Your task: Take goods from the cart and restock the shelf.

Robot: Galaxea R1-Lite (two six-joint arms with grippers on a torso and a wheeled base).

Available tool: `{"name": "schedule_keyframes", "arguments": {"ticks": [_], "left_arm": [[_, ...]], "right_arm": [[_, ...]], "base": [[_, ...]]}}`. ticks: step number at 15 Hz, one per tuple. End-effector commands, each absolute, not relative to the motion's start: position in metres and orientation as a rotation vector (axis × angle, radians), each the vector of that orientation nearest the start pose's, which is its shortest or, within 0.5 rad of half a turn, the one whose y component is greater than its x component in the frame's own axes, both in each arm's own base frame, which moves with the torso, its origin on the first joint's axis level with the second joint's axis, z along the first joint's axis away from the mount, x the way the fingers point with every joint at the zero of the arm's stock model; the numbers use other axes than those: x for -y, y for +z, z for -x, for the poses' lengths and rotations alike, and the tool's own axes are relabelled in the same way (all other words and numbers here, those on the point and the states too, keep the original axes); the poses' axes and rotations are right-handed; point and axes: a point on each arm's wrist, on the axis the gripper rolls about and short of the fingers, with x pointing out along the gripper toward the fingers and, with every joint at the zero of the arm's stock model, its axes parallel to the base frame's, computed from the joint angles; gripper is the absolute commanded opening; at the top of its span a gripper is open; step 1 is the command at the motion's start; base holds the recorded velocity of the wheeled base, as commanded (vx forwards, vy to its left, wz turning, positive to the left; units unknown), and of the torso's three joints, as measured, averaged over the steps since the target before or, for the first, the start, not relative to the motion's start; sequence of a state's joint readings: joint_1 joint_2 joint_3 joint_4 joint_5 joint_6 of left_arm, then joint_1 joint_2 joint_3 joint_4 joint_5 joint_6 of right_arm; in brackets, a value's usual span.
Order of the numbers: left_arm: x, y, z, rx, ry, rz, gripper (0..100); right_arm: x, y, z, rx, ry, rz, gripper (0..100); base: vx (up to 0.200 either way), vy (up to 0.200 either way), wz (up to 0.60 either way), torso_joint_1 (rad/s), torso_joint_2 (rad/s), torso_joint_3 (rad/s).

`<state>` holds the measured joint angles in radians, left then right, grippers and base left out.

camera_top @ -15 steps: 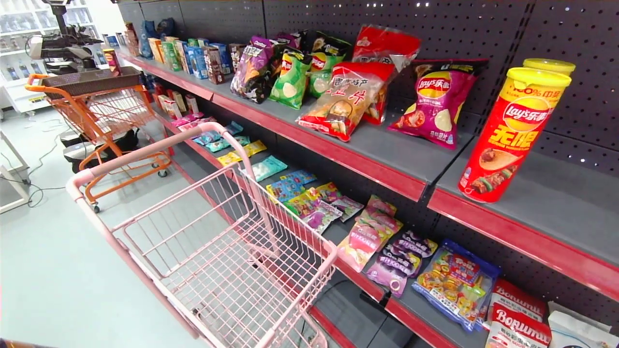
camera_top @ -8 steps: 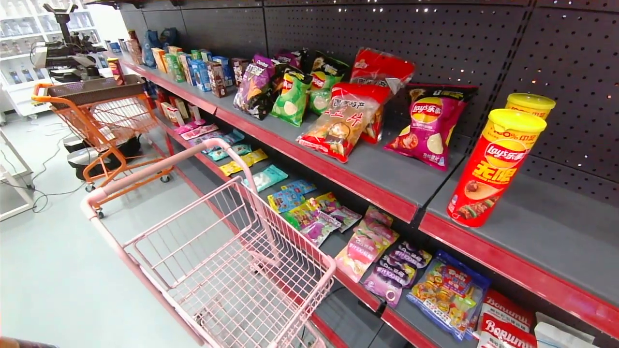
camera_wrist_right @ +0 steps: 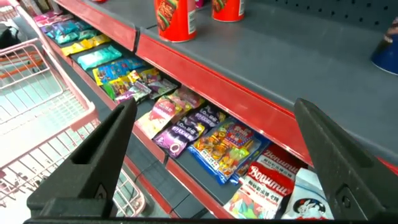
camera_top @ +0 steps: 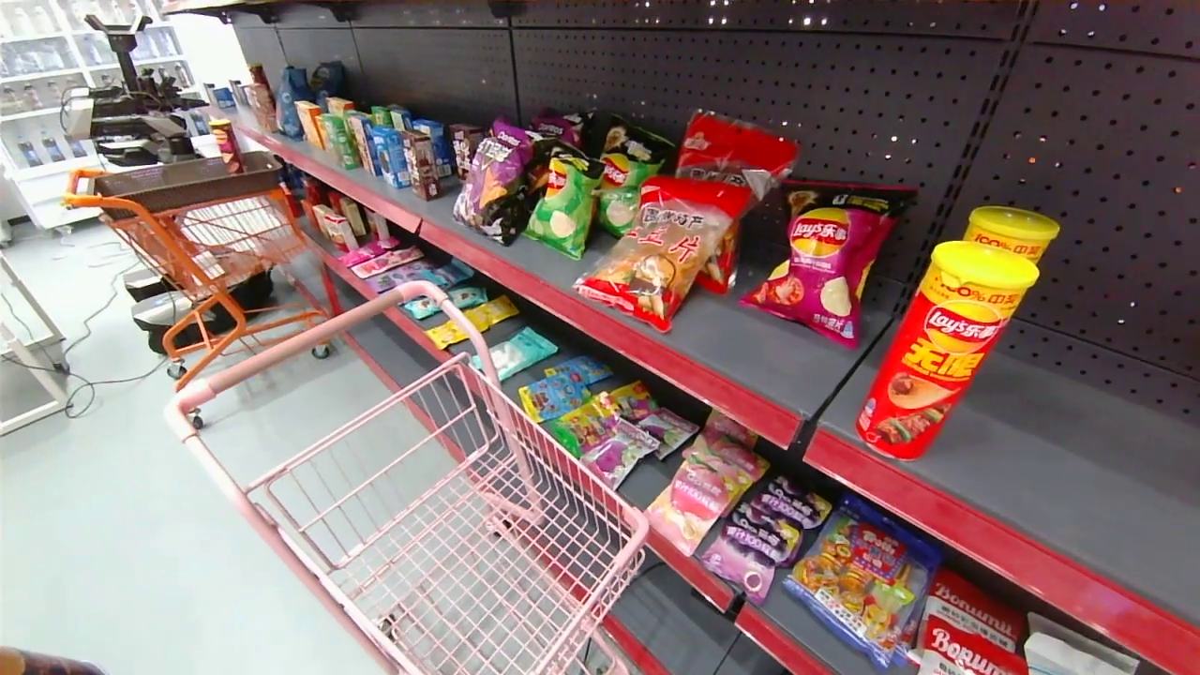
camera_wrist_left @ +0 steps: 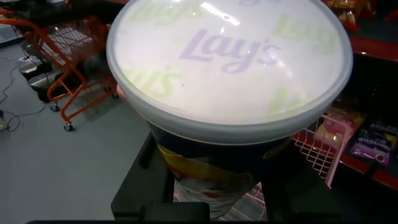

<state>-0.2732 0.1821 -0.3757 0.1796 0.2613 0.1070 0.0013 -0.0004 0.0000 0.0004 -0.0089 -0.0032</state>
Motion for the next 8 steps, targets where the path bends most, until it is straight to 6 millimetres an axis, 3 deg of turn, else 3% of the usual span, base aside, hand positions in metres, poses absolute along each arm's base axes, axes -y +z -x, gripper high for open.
{"name": "schedule_keyframes", "arguments": {"ticks": [1, 8], "left_arm": [[-0.0148, 0.1657, 0.0314, 0.004, -0.011, -0.113, 0], [-0.0144, 0.1641, 0.03, -0.008, -0.019, -0.119, 0]], "right_arm": [[0.0002, 0.0755, 0.0228, 0.0, -0.008, 0.003, 100], [0.0002, 0.0755, 0.0228, 0.0, -0.008, 0.003, 100]], "base": [[0.0, 0.0, -0.6, 0.002, 0.0, 0.002], [0.0, 0.0, -0.6, 0.008, 0.0, 0.002]]}}
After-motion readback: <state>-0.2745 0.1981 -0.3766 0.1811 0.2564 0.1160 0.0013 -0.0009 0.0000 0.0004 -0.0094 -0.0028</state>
